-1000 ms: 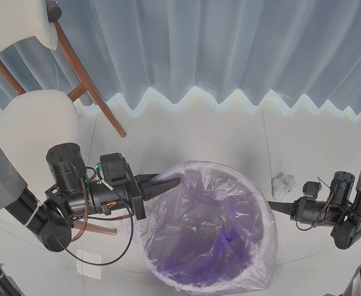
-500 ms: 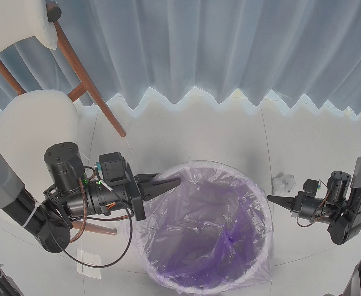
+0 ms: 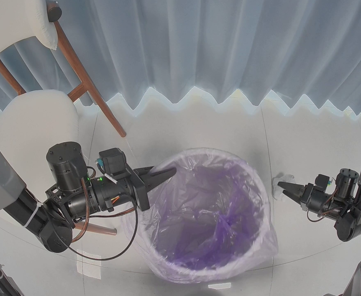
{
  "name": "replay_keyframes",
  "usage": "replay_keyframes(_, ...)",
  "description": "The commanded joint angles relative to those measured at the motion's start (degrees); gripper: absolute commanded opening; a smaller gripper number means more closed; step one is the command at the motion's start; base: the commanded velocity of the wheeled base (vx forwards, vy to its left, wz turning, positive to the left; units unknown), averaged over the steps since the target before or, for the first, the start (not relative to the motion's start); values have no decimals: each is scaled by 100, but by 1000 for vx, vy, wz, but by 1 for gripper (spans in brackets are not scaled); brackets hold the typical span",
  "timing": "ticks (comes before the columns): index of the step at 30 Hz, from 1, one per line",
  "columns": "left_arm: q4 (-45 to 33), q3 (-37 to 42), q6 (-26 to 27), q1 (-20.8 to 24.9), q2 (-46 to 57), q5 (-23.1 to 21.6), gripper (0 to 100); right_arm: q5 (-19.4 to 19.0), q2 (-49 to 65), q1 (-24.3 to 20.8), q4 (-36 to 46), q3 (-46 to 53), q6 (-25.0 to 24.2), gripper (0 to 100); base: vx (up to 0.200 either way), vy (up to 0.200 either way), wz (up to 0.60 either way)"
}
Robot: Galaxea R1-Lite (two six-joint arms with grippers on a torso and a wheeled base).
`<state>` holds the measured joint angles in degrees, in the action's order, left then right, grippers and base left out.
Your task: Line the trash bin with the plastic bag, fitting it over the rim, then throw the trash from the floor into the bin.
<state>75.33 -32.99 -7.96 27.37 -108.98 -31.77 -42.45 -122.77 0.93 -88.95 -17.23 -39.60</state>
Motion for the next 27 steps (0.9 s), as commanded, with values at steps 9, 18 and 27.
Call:
replay_keyframes(9, -1213, -2045, -1331, 348, -853, 2324, 0, 79, 1721, 1243, -87, 624, -294, 100, 0, 0, 0)
replay_keyframes(18, -1327, -3557, -1463, 243, -2443, 2439, 0, 88, 2161, 1234, -87, 694, -294, 100, 0, 0, 0)
replay_keyframes(27, -2206, -5534, -1463, 172, -3630, 3151, 0, 149, 2486, 1243, -87, 975, -294, 100, 0, 0, 0)
